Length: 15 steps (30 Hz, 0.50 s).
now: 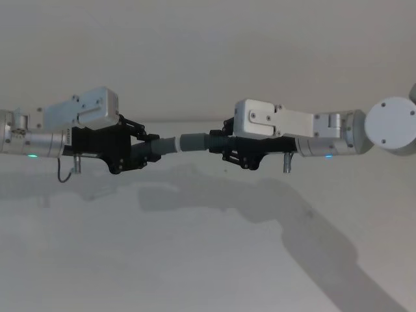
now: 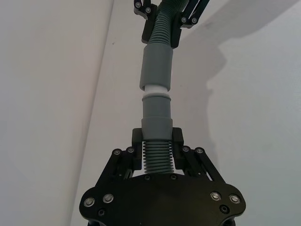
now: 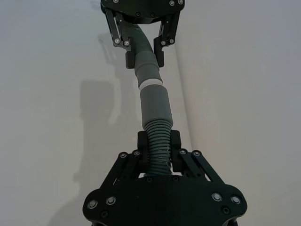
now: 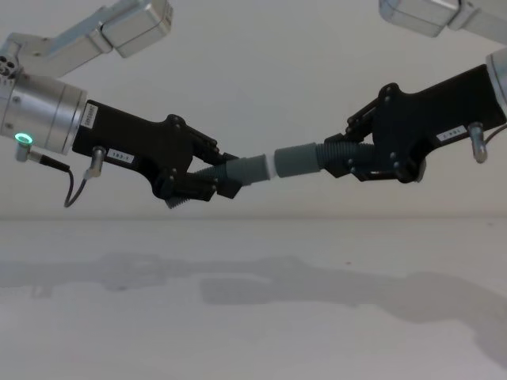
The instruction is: Use both hands to pick up one end of the pipe from the table, align the ends, and insert them.
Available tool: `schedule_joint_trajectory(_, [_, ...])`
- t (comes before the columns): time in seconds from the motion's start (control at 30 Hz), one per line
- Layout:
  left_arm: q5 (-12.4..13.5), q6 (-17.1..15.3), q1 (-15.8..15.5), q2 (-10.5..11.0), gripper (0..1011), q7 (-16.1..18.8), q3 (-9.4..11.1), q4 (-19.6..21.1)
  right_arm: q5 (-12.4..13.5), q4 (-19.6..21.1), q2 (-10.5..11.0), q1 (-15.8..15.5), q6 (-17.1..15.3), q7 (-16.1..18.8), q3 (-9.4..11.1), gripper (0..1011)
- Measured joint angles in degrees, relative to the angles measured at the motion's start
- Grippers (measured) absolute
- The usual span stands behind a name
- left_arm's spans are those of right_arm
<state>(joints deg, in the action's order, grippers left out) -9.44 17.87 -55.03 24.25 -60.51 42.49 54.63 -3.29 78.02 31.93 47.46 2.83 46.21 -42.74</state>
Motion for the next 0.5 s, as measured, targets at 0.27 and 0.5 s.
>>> schedule_joint_trajectory(0.27, [0.00, 0.00, 0.00, 0.00, 331, 0.00, 0.01, 0.00, 0.15, 0.00, -0.03, 0.03, 0.04, 0.03, -0.04, 244])
schedule_joint_trajectory(0.5, [-0.01, -0.01, 0.00, -0.02, 331, 0.00, 0.01, 0.00, 0.24, 0.00, -0.05, 0.03, 0.07, 0.03, -0.06, 244])
